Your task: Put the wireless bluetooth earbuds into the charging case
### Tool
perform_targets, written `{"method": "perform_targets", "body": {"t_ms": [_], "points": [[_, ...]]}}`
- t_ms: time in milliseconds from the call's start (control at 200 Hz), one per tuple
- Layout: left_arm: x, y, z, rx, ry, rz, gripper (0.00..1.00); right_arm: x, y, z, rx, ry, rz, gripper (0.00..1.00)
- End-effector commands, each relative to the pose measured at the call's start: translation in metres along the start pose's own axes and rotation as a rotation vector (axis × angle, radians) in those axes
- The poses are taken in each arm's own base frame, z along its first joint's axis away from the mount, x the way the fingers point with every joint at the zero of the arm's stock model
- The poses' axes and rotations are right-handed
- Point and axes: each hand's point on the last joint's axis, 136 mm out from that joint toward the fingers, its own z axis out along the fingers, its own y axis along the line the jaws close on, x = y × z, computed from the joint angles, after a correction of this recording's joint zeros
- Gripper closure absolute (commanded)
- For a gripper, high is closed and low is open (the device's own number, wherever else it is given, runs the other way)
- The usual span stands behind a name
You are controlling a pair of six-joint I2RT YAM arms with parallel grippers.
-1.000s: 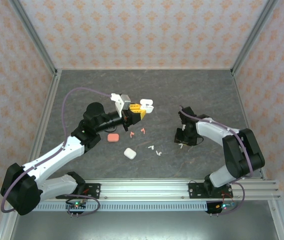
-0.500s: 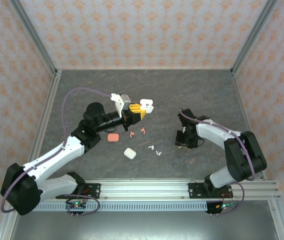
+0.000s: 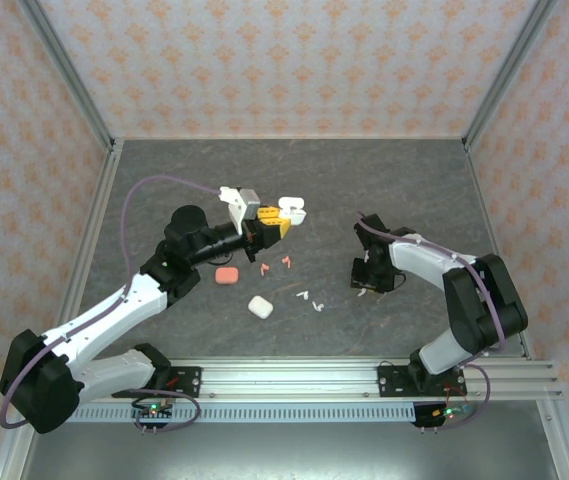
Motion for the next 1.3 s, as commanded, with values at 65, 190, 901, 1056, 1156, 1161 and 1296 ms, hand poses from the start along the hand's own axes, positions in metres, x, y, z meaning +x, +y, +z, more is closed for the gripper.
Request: {"method": "perform_targets", "body": {"t_ms": [65,190,901,1056,1156,1161,1296], "points": [[-0.007,-0.005,-0.003,0.005,-0.024,0.034,1.00,-0.001,0.005,0.002,-0.003,0.002,-0.019,0.72],[-0.006,-0.005,-0.002,0.005,-0.024,0.034,1.00,0.000,0.005,-0.001,-0.003,-0.004,-0.028,0.78],[-0.017,-0.002,0.010,0.035,-0.107,-0.091,1.00,-0.052,0.092,-0.215,-0.442,-0.665,-0.412,0.79],[-0.020,0.000,0.017,0.042,-0.112,-0.125,1.00,-0.050,0.117,-0.277,-0.587,-0.847,-0.518,0.79],[-0.022,-0.002,0.021,0.053,-0.113,-0.127,1.00,-0.047,0.131,-0.305,-0.654,-0.928,-0.572,0.79],[-0.022,-0.002,0.021,0.054,-0.113,-0.127,1.00,-0.047,0.131,-0.306,-0.657,-0.931,-0.576,0.79],[-0.022,-0.006,0.027,0.070,-0.109,-0.128,1.00,-0.041,0.150,-0.326,-0.705,-0.989,-0.640,0.79]]}}
